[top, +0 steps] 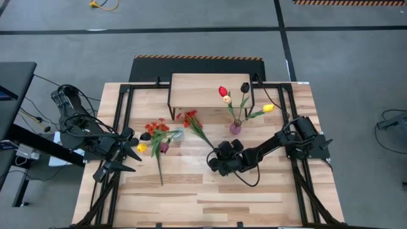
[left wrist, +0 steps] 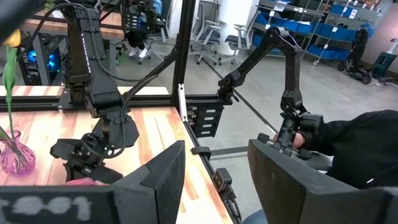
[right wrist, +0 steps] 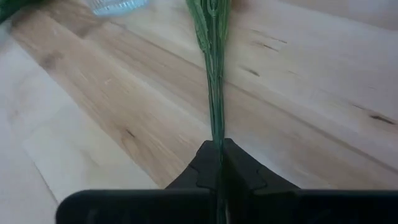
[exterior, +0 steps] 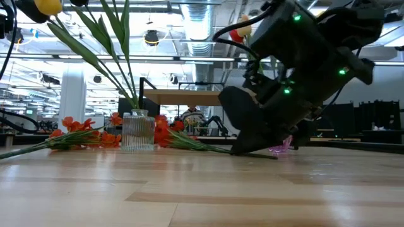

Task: Pick and place flowers into a vace then onto a shelf
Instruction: Put the right red flower into the purple vase

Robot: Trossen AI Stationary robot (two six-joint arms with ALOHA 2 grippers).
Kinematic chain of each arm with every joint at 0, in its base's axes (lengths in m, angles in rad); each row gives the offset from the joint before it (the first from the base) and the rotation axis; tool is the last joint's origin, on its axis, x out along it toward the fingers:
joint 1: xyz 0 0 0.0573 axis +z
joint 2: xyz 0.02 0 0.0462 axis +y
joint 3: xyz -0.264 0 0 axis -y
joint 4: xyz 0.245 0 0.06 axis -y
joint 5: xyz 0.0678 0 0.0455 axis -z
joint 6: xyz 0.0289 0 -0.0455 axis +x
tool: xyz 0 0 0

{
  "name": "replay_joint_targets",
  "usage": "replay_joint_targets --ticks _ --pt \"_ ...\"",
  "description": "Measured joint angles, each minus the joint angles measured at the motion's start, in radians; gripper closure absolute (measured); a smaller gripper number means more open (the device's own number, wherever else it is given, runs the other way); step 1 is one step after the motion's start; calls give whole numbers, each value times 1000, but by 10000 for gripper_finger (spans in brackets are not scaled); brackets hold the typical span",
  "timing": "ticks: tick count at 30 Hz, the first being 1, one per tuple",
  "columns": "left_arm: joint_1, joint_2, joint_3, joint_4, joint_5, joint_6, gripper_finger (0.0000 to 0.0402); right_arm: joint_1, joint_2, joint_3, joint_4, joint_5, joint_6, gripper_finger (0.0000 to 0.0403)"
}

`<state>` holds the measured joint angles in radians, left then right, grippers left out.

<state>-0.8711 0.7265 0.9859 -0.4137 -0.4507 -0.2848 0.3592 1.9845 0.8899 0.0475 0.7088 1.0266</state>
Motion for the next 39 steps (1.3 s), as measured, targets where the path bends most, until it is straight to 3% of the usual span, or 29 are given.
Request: replay_joint_targets --ticks 12,21,39 --pt "0 13 0 2 0 0 237 152 -111 -2 -426 6 264 402" --pt "0 13 0 6 -3 0 237 242 -169 -1 -413 17 252 402" --pt "0 13 0 8 -8 0 237 328 -301 3 -406 214 207 402"
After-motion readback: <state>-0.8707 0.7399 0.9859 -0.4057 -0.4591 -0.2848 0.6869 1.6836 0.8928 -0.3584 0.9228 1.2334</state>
